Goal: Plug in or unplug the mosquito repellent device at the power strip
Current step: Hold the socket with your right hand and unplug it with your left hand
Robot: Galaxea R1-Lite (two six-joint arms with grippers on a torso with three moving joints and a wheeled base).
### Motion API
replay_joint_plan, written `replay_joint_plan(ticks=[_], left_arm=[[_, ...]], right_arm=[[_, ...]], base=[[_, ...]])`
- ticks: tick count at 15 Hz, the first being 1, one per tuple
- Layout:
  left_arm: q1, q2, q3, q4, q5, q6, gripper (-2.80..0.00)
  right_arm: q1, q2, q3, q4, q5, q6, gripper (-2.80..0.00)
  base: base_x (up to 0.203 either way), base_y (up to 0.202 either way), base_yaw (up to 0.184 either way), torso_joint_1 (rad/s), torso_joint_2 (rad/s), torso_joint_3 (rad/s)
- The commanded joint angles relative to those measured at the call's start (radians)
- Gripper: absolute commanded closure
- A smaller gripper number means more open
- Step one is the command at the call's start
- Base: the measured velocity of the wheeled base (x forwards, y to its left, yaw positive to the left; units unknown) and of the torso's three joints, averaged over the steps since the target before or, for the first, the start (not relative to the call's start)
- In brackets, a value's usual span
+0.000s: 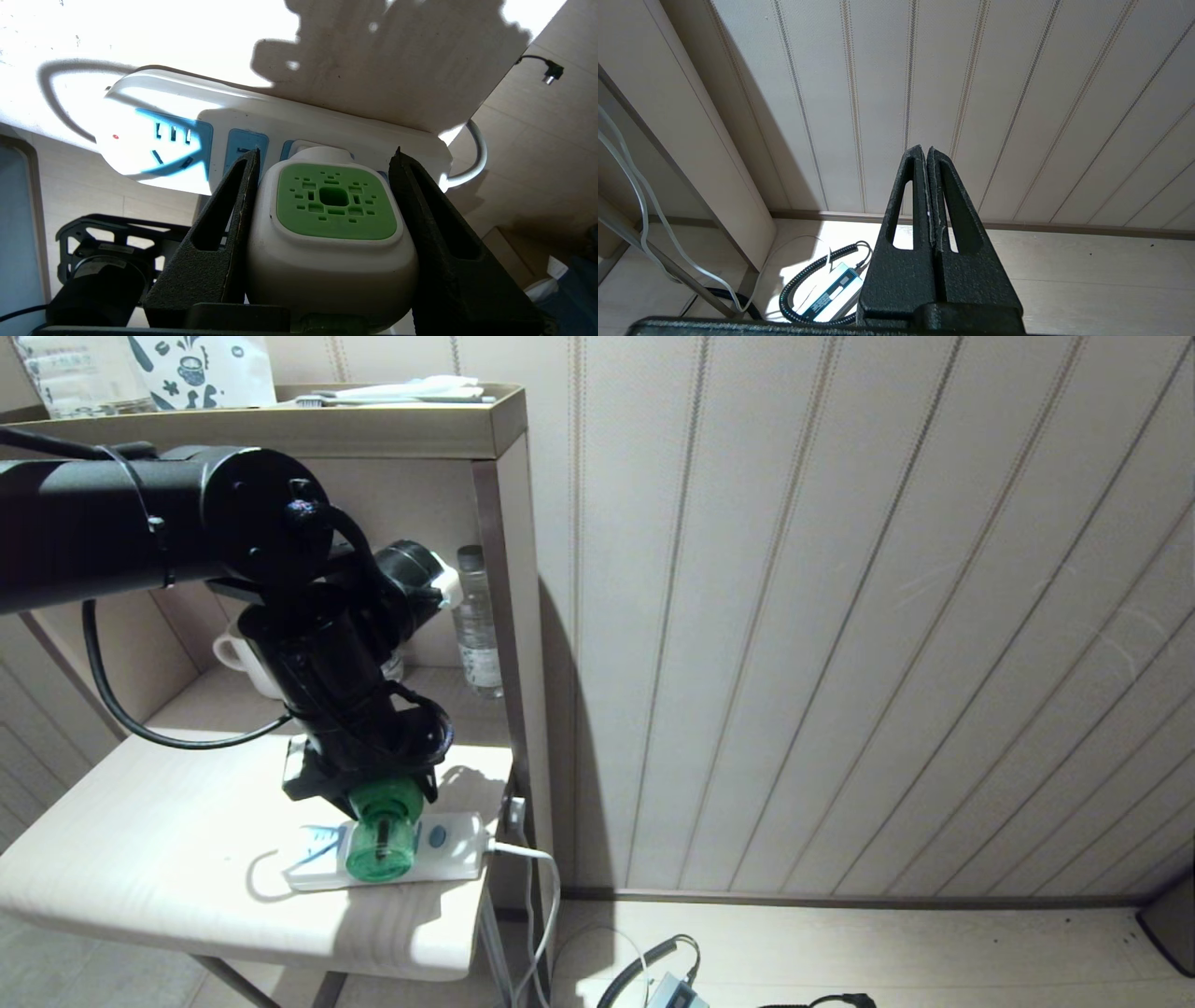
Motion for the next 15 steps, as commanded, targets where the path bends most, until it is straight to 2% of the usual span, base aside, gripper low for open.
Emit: replay_joint_plan(ticks=[1, 15], left_arm=[[-0.001, 0.001, 0.000, 0.007, 0.003, -0.004, 0.00], [-0.001, -0.056, 0.002, 0.018, 0.004, -0.007, 0.00]], right_arm=[[0.000, 0.000, 0.000, 0.000, 0.000, 0.000, 0.00], [0.000, 0.000, 0.000, -0.001, 0.003, -0.001, 0.00]], base=[[0.000, 0.000, 0.000, 0.000, 0.00, 0.000], [0.000, 0.000, 0.000, 0.000, 0.00, 0.000]])
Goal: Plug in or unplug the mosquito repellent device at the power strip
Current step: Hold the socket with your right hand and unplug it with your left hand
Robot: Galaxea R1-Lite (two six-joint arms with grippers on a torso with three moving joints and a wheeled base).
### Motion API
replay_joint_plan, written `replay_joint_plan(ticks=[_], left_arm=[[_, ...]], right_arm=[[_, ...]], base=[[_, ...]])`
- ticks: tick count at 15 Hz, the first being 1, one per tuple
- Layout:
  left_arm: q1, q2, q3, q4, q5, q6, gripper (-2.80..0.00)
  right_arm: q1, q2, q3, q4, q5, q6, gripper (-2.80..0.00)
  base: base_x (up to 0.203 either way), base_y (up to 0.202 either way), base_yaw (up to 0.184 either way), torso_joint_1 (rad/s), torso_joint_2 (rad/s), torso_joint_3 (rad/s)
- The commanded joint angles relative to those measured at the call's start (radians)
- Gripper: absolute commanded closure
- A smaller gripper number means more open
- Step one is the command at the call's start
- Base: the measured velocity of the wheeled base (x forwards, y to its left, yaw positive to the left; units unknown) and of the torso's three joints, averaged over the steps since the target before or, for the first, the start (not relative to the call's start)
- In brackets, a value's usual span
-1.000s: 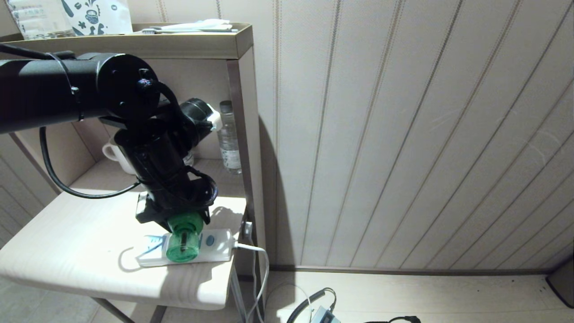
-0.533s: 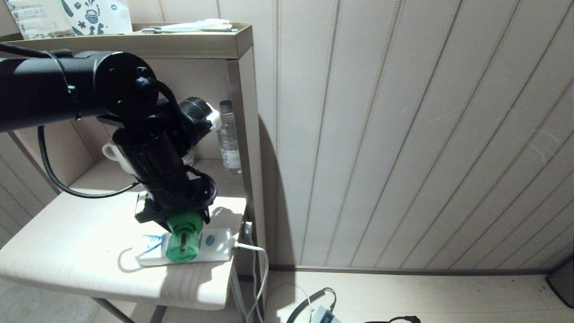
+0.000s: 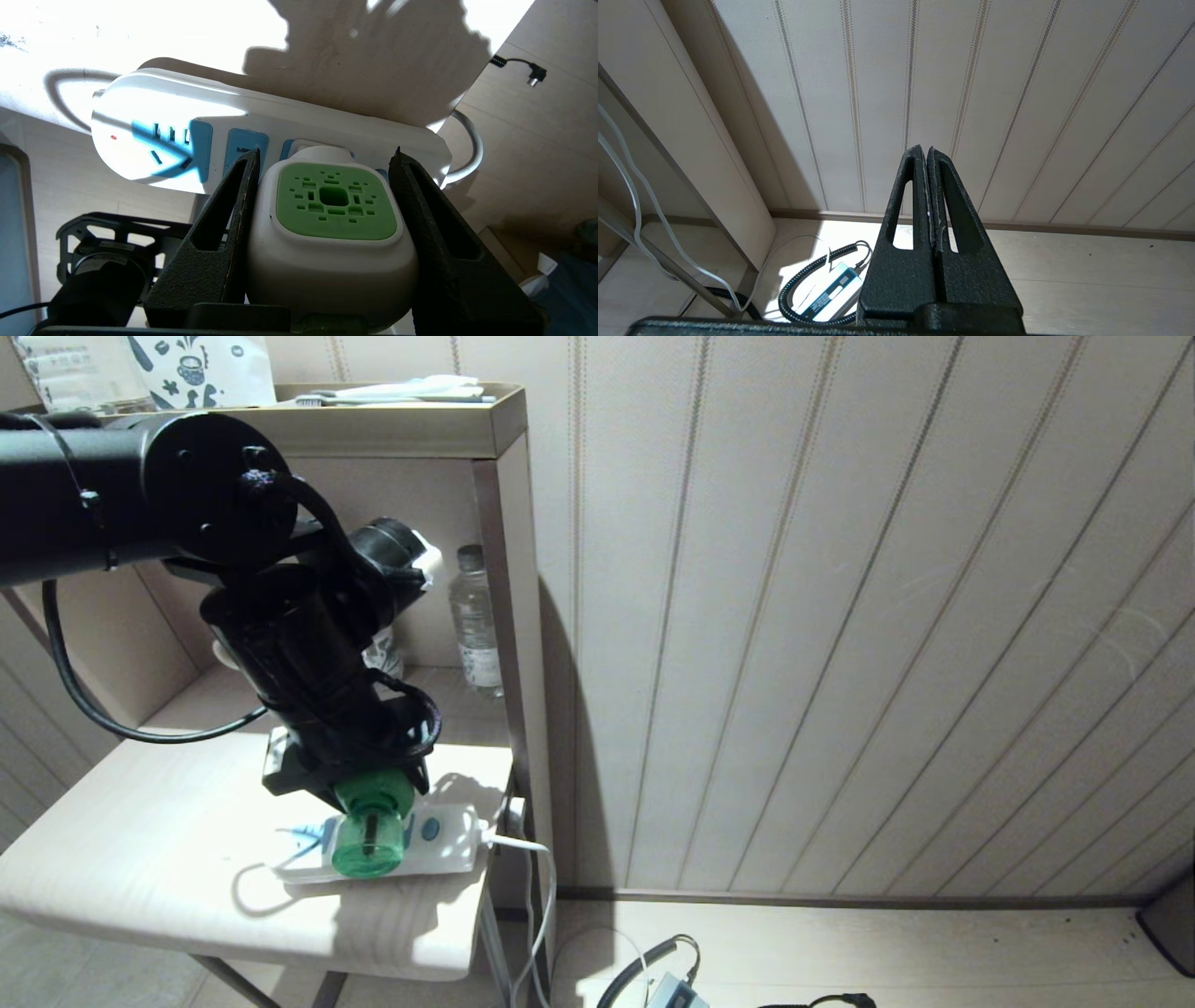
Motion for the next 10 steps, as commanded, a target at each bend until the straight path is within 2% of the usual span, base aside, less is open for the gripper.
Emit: replay_joint_plan(ticks=[1, 7, 9, 10], left_arm=[[0.000, -0.005, 0.001, 0.006, 0.001, -0.005, 0.00], [0.001, 0.011, 0.001, -0.002, 0.001, -0.007, 0.00], [0.001, 0.008, 0.002, -0.002, 0.003, -0.005, 0.00], [0.001, 0.008, 0.001, -0.004, 0.003, -0.005, 0.00]], right_arm=[[0.000, 0.000, 0.000, 0.001, 0.001, 0.003, 0.00], [-0.001, 0.001, -0.010, 0.009, -0.002, -0.030, 0.00], [0.000, 0.026, -0.133, 0.057, 0.004, -0.045, 0.00], [0.000, 0.062, -0.251, 0.104, 0.015, -0.047, 0.00]], base=[[0.000, 0.000, 0.000, 0.000, 0.00, 0.000], [0.000, 0.000, 0.000, 0.000, 0.00, 0.000], [0.000, 0.000, 0.000, 0.000, 0.00, 0.000], [0.000, 0.000, 0.000, 0.000, 0.00, 0.000]])
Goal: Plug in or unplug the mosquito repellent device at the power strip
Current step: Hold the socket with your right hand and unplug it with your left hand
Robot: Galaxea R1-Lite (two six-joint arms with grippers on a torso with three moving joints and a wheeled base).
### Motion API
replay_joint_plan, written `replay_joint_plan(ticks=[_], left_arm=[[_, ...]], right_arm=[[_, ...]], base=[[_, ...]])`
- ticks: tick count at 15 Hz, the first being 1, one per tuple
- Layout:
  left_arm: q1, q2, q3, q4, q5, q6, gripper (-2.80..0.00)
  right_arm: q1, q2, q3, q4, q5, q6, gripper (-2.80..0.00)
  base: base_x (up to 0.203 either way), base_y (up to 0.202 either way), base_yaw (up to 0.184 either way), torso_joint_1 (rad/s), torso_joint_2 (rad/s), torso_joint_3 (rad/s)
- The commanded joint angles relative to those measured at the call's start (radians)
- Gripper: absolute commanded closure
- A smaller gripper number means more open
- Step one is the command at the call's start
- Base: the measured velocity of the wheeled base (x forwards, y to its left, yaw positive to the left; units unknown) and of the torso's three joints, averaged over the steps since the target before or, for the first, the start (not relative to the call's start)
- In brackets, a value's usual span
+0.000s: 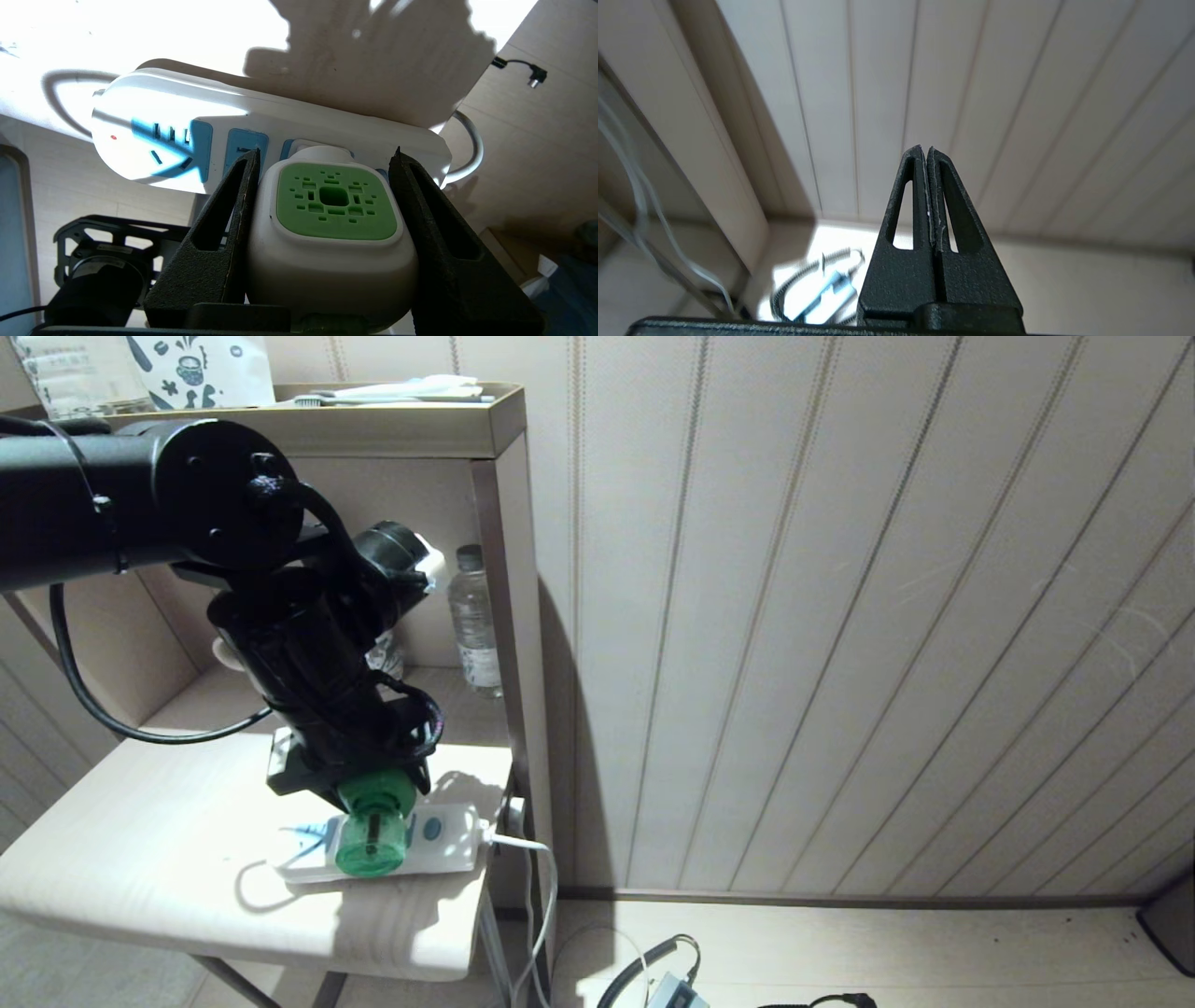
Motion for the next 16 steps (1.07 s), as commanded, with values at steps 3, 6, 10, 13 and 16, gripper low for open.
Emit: replay_joint_plan(ticks=[3, 6, 10, 13, 16], left_arm=[[0.000, 0.001, 0.000, 0.007, 0.000, -0.007, 0.00], [0.000, 0.003, 0.000, 0.006, 0.000, -0.009, 0.00], [0.000, 0.007, 0.000, 0.006, 0.000, -0.015, 0.00], [-0.003, 0.009, 0.000, 0.006, 0.000, -0.018, 0.00], [-0.011, 0.010, 0.000, 0.002, 0.000, -0.017, 0.00]], right_arm=[[-0.001, 0.263, -0.528, 0.179, 0.146, 0.037, 0.00], [-0.011, 0.577, -0.813, 0.319, 0.433, 0.130, 0.00], [0.121, 0.979, -1.136, 0.509, 0.641, 0.192, 0.00], [0.453, 1.202, -1.282, 0.586, 0.520, 0.227, 0.00], [0.651, 1.427, -1.318, 0.572, 0.320, 0.245, 0.00]], base=[[0.000, 0.000, 0.000, 0.000, 0.00, 0.000], [0.000, 0.000, 0.000, 0.000, 0.00, 0.000], [0.000, 0.000, 0.000, 0.000, 0.00, 0.000], [0.000, 0.000, 0.000, 0.000, 0.00, 0.000], [0.000, 0.000, 0.000, 0.000, 0.00, 0.000]])
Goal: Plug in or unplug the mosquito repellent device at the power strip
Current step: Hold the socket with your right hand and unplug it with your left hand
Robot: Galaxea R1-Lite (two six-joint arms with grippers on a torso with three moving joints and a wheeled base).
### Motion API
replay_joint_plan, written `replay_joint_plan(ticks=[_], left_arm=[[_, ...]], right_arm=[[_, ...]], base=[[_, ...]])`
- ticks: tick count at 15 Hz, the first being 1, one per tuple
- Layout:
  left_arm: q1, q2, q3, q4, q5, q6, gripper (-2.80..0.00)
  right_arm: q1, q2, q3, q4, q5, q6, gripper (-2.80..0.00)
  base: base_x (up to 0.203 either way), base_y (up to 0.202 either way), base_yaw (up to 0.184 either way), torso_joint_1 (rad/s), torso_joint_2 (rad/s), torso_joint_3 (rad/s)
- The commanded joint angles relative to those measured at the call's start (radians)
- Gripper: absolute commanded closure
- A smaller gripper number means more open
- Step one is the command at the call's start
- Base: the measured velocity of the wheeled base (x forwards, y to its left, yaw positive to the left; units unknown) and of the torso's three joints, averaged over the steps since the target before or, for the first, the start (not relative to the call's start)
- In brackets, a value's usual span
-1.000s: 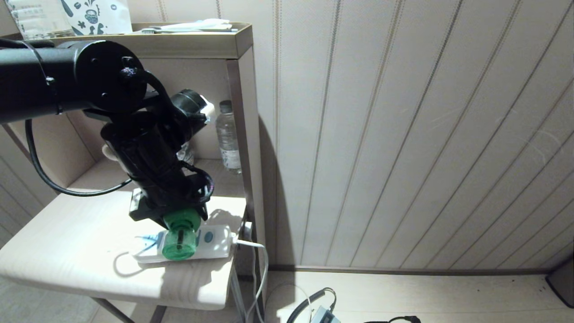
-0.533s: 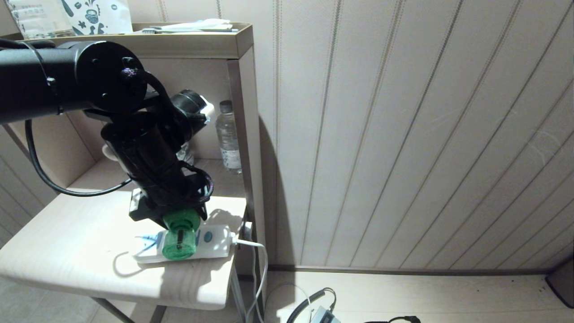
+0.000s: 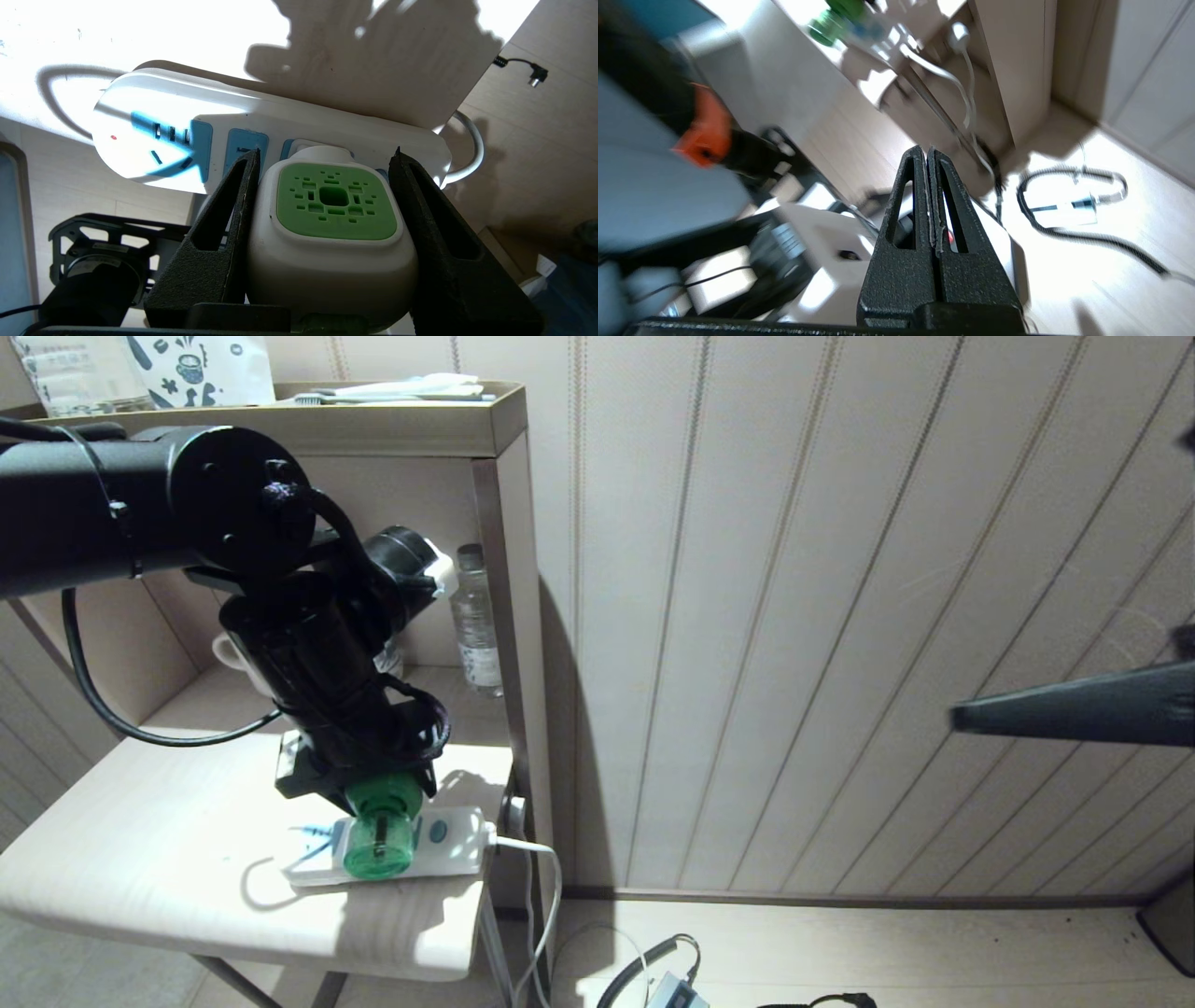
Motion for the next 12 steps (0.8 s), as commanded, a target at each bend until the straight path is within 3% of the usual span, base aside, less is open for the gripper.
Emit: replay_joint_plan(ticks=[1, 3, 6, 12], left_arm=[[-0.005, -0.001, 0.000, 0.006, 0.000, -0.006, 0.00], [-0.016, -0.002, 0.000, 0.012, -0.004, -0.008, 0.00], [-0.033, 0.003, 0.000, 0.004, 0.000, -0.006, 0.00], [-0.039, 0.022, 0.000, -0.006, 0.001, -0.009, 0.00]], right_arm=[[0.119, 0.247, -0.009, -0.059, -0.087, 0.007, 0.00], [0.143, 0.345, -0.001, -0.166, -0.098, 0.024, 0.00], [0.143, 0.473, -0.010, -0.276, -0.005, 0.051, 0.00], [0.166, 0.671, -0.040, -0.427, 0.035, 0.069, 0.00]], base=[[0.000, 0.000, 0.000, 0.000, 0.00, 0.000], [0.000, 0.000, 0.000, 0.000, 0.00, 0.000], [0.000, 0.000, 0.000, 0.000, 0.00, 0.000], [0.000, 0.000, 0.000, 0.000, 0.00, 0.000]])
